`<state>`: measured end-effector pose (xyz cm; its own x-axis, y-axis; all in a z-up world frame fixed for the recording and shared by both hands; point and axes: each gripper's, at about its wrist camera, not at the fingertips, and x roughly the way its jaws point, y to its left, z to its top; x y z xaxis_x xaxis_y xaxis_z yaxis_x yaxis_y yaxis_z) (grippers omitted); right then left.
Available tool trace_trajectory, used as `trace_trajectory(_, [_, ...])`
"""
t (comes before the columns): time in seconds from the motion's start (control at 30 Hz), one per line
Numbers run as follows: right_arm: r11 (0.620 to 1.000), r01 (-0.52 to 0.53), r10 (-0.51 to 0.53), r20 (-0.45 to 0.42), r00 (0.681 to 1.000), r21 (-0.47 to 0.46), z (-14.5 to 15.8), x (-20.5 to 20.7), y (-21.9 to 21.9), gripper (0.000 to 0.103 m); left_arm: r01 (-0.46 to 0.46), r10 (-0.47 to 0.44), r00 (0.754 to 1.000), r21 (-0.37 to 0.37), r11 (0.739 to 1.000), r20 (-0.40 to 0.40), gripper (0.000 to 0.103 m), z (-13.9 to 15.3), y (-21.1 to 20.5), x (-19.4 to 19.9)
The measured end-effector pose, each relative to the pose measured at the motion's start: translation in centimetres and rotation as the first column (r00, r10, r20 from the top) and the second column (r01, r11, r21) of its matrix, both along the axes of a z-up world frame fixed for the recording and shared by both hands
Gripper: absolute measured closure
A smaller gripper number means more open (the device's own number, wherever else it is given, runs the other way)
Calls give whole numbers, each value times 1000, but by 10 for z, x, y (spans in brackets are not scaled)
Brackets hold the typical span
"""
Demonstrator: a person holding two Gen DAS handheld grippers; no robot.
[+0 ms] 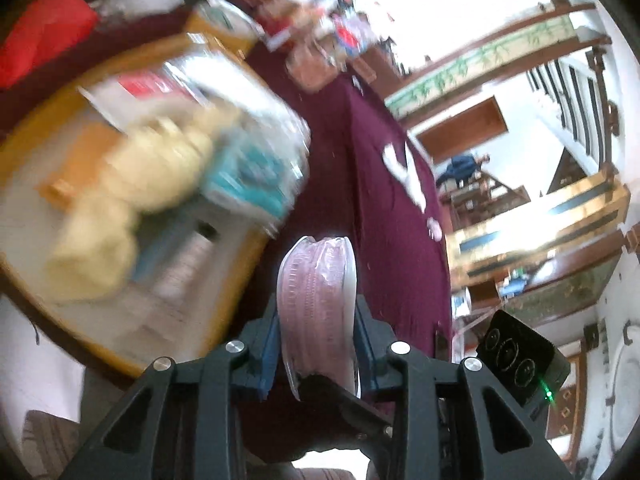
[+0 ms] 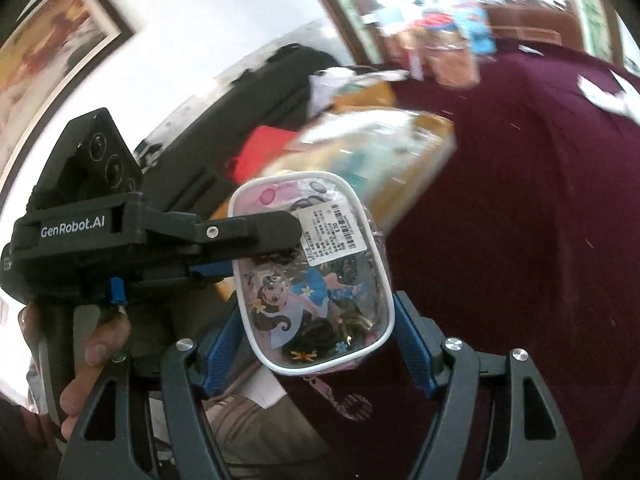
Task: Organize soft objects
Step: 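Carry the pink pouch to the tray and release it with the right tool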
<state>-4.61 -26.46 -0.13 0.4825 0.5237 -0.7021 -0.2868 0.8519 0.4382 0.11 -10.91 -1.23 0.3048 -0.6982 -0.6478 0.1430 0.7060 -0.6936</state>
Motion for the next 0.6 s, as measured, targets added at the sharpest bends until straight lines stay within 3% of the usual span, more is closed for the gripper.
trace_trajectory(0.13, [998, -59, 59, 3, 998, -16, 0, 25, 43, 31, -78, 79, 996, -14, 997, 39, 69, 10, 45, 4])
trace_trajectory(0.27, [995, -40, 39, -14, 999, -92, -17, 43, 74, 29, -147, 148, 988, -29, 989, 35, 69, 2, 79, 20])
trace_trajectory(0.33, [990, -31, 29, -15, 999, -139, -26, 42, 80, 29, -129, 129, 991, 0, 992, 32, 62, -7, 84, 33])
trace_trajectory(0.4, [986, -27, 32, 24, 999, -166, -25, 34, 82, 27, -97, 97, 995, 29, 995, 17, 39, -18, 84, 39])
trace_trajectory(0.43, [986, -13, 19, 35, 999, -169, -22, 29, 80, 25, -93, 92, 996, 45, 995, 21, 33, -19, 85, 38])
trace_trajectory(0.47, [986, 10, -2, 52, 999, -168, -17, 23, 78, 20, -101, 99, 994, 60, 993, 37, 30, -18, 88, 35])
trace_trajectory(0.6, [980, 107, -86, 131, 988, -167, -1, -5, 64, 18, -151, 131, 980, 130, 980, 150, 30, -8, 93, 26])
